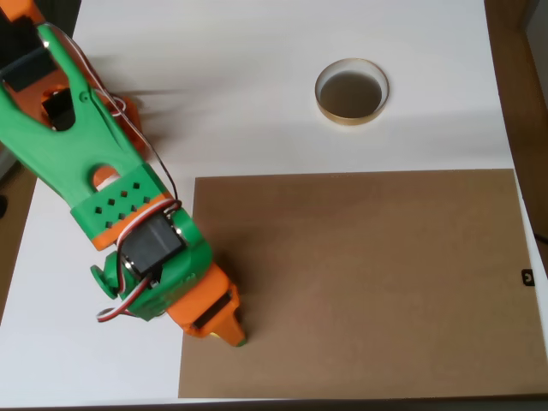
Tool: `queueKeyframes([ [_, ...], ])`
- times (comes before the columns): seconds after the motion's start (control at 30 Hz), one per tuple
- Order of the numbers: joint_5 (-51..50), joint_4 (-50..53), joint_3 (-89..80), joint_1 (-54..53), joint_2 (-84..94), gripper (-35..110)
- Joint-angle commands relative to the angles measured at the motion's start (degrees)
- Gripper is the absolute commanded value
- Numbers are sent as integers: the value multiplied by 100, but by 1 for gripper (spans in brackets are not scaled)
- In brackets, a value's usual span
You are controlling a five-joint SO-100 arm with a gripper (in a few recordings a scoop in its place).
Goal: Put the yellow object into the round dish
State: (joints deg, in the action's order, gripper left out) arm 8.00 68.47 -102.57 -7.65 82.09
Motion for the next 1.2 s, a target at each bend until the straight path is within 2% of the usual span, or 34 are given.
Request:
queueKeyframes([
  [0.0, 79, 26, 316, -149, 132, 20],
  [0.23, 105, -18, 352, -176, 123, 13],
  [0.63, 62, 53, 519, -114, 35, 13],
  [0.9, 35, 35, 536, -97, 9, 0],
  [1.17, 114, 141, 308, -62, 817, 0],
])
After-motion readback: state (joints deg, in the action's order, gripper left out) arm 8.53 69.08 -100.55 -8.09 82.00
